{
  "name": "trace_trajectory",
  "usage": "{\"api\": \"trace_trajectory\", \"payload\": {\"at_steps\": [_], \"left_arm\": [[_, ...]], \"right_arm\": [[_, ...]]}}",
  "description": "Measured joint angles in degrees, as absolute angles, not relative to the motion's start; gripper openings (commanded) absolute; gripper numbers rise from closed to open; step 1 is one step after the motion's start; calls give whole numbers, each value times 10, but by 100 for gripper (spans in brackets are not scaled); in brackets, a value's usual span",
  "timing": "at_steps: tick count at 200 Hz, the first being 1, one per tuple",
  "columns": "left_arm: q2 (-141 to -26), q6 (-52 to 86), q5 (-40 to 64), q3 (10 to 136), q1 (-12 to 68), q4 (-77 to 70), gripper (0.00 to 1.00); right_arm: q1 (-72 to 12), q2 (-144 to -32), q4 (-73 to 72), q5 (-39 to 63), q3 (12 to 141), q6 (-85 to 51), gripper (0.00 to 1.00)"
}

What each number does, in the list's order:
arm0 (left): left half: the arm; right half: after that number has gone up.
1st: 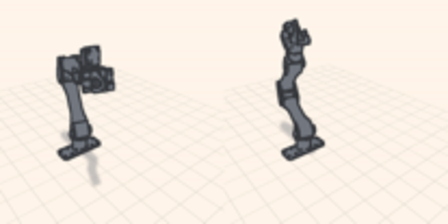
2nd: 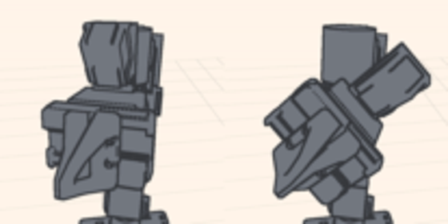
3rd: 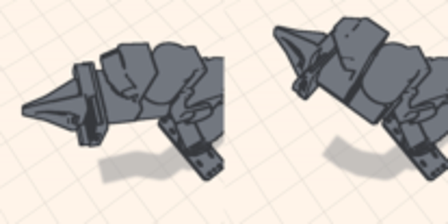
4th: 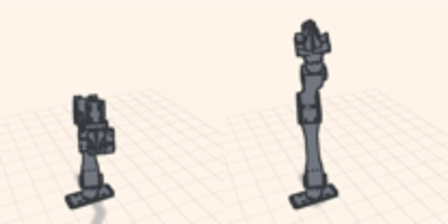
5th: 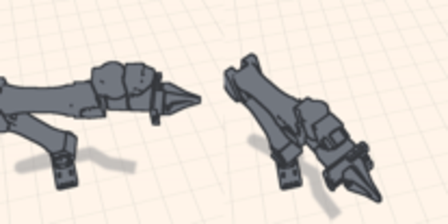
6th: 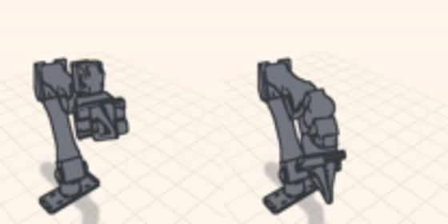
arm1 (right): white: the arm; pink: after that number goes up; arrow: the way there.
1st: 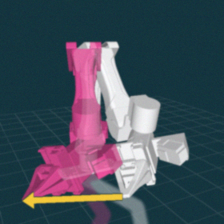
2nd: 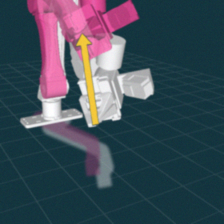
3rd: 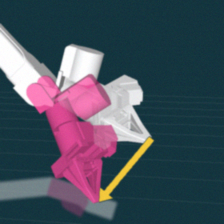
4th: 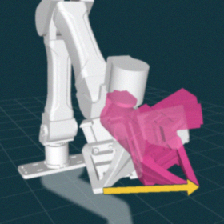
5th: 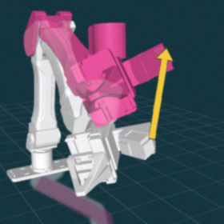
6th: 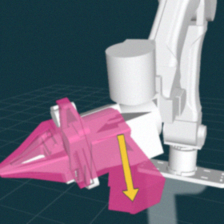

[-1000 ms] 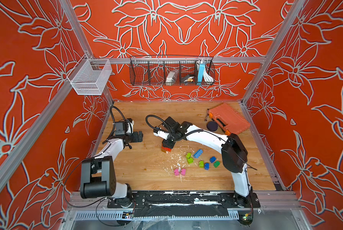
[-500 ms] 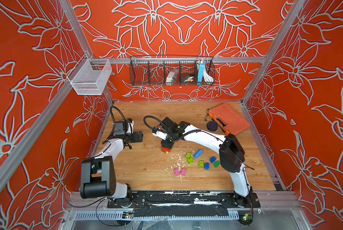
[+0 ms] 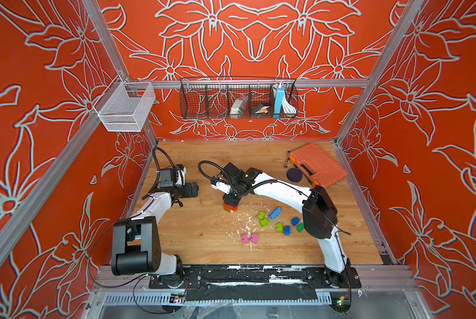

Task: Assemble the letter h with lego
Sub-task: Assemble the lego brick with the lego brick.

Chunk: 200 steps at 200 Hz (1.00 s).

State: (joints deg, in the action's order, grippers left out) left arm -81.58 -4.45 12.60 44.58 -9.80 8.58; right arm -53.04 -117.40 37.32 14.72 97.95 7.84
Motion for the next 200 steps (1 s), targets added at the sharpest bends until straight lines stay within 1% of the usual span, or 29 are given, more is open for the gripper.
{"api": "trace_trajectory", "payload": {"at_steps": [113,157,186,200], "left_arm": [[-816,-44,128,446,-98,86,100],[-816,-44,128,446,-98,88,100],[-816,-44,130,446,-98,90,99],[-816,-44,130,446,-98,90,100]], "right_arm": [[-534,-1175,385,127,980,81,13],[-543,-1197,414,112,1016,60,13],[-545,-1208,434,105,1036,49,8],[-546,-1209,435,104,1035,49,8]]}}
